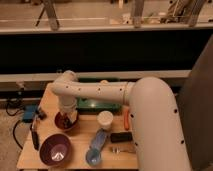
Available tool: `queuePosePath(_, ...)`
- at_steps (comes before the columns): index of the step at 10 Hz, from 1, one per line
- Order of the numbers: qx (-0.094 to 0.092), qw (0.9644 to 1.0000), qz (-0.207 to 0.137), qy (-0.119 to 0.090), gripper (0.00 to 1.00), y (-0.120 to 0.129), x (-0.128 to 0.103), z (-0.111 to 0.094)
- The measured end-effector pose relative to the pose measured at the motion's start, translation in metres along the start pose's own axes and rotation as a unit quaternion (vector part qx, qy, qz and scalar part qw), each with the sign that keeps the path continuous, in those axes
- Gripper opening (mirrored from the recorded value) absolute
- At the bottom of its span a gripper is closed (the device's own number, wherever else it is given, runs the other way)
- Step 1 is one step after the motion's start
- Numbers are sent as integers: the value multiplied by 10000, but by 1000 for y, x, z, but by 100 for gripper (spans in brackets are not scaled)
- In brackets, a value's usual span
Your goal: Place grapes in plastic cup
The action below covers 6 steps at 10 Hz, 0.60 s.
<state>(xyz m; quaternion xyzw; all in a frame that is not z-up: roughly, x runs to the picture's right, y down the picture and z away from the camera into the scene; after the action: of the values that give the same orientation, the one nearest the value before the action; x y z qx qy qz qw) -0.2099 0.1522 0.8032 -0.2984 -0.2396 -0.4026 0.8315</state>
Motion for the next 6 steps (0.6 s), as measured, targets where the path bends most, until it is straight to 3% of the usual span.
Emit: queuePosePath(6, -67, 10000, -21, -5, 58, -1, 0, 2)
